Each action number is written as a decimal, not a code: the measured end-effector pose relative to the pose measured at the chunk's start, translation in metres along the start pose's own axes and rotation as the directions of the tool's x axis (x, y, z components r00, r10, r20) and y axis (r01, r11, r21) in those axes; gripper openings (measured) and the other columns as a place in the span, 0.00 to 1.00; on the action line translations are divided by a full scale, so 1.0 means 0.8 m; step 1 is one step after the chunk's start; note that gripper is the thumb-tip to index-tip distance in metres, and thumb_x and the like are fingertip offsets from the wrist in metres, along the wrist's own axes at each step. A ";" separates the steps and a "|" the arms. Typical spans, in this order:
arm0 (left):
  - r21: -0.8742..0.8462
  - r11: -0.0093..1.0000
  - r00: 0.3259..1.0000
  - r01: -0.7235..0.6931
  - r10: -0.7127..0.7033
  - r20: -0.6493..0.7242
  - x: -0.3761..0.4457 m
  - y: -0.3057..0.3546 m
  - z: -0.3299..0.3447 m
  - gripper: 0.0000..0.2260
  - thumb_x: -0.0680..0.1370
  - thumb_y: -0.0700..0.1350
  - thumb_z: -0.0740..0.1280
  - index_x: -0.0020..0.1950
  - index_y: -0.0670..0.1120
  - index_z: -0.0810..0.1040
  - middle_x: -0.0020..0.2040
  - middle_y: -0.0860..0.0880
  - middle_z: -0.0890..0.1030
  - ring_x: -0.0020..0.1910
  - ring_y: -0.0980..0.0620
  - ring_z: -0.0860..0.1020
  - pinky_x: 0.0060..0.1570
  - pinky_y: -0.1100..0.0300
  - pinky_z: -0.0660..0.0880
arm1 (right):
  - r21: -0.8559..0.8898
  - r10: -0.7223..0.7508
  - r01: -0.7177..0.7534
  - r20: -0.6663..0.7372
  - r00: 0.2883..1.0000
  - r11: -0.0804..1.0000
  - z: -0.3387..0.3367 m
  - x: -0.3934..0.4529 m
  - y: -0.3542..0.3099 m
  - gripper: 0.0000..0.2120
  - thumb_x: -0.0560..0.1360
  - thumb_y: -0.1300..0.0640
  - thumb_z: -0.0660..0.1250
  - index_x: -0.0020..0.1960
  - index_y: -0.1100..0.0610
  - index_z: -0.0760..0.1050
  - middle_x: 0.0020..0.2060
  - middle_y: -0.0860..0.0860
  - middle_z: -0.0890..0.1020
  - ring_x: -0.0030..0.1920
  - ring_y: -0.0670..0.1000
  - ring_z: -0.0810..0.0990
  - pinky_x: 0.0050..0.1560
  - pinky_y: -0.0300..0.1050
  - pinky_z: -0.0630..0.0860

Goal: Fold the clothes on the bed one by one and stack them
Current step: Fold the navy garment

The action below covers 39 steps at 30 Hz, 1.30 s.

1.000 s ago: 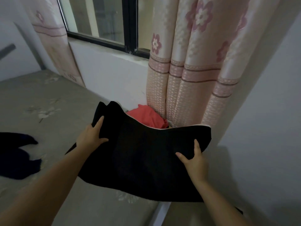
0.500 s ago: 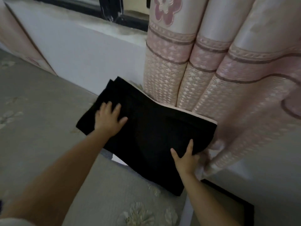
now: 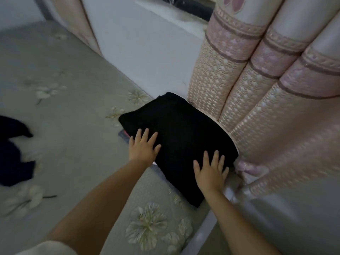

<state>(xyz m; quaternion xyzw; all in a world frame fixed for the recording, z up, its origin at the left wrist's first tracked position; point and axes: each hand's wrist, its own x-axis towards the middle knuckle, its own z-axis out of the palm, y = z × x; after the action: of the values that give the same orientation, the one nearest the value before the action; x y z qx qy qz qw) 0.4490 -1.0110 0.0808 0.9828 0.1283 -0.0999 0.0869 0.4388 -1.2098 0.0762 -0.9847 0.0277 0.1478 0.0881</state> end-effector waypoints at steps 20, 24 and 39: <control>-0.121 0.405 0.381 0.906 -0.907 -0.181 -0.507 -0.292 -0.052 0.25 0.80 0.58 0.49 0.75 0.53 0.50 0.77 0.49 0.50 0.75 0.46 0.45 0.71 0.50 0.48 | -0.112 -0.950 0.955 0.128 0.286 0.273 0.027 -0.269 -0.333 0.27 0.79 0.43 0.50 0.74 0.53 0.53 0.73 0.53 0.59 0.74 0.55 0.52 0.71 0.58 0.49; -0.105 0.398 0.381 0.911 -0.913 -0.147 -0.534 -0.393 -0.015 0.25 0.80 0.58 0.48 0.75 0.53 0.50 0.77 0.49 0.50 0.75 0.46 0.45 0.71 0.50 0.48 | -0.135 -0.930 0.941 0.164 0.330 0.311 0.101 -0.286 -0.414 0.27 0.79 0.42 0.50 0.74 0.54 0.55 0.73 0.54 0.60 0.73 0.56 0.55 0.70 0.58 0.53; -0.297 0.582 0.618 0.757 -0.785 0.036 -0.331 -0.712 0.255 0.25 0.80 0.56 0.50 0.75 0.53 0.50 0.77 0.48 0.49 0.75 0.46 0.44 0.72 0.50 0.46 | -0.200 -0.803 0.844 0.262 0.536 0.498 0.420 -0.186 -0.622 0.35 0.74 0.38 0.58 0.75 0.51 0.51 0.75 0.53 0.48 0.74 0.56 0.45 0.71 0.58 0.46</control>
<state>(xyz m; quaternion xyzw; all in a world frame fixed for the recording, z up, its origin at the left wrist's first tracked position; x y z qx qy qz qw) 0.0090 -0.5708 -0.1409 0.8095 0.5594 -0.0592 0.1682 0.2405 -0.6550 -0.1134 -0.8664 -0.4744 0.1557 -0.0024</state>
